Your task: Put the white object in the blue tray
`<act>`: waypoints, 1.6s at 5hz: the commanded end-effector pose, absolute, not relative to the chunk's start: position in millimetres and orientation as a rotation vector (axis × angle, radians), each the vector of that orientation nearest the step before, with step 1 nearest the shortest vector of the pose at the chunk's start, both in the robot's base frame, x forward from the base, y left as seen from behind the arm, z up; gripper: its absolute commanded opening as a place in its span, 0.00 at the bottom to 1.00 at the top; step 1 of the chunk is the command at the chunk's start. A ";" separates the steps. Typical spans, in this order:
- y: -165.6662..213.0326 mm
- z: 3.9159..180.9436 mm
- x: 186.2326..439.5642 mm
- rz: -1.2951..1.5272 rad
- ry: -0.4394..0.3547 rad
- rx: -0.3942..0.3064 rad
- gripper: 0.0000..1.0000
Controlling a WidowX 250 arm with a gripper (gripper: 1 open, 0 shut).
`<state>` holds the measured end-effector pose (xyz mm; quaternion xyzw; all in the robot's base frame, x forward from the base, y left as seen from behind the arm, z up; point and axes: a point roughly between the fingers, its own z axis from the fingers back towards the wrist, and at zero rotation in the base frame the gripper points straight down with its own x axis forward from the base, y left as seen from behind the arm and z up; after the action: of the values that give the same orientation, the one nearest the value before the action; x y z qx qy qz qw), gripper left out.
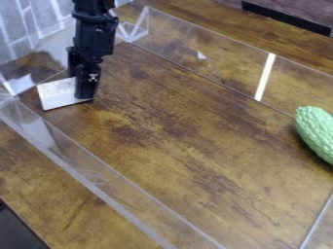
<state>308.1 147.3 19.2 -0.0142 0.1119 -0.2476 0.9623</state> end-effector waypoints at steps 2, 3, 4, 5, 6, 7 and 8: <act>164.0 17.9 302.9 -0.466 0.235 -0.034 0.00; 165.9 17.2 303.2 -0.462 0.239 -0.035 0.00; 167.5 17.0 303.4 -0.458 0.242 -0.037 0.00; 169.0 16.5 303.5 -0.454 0.244 -0.038 0.00; 170.7 16.1 303.6 -0.451 0.248 -0.039 0.00; 172.7 15.8 303.8 -0.449 0.251 -0.040 0.00; 174.8 15.7 303.9 -0.446 0.255 -0.040 0.00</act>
<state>313.4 157.6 19.2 -0.0154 0.1236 -0.2396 0.9628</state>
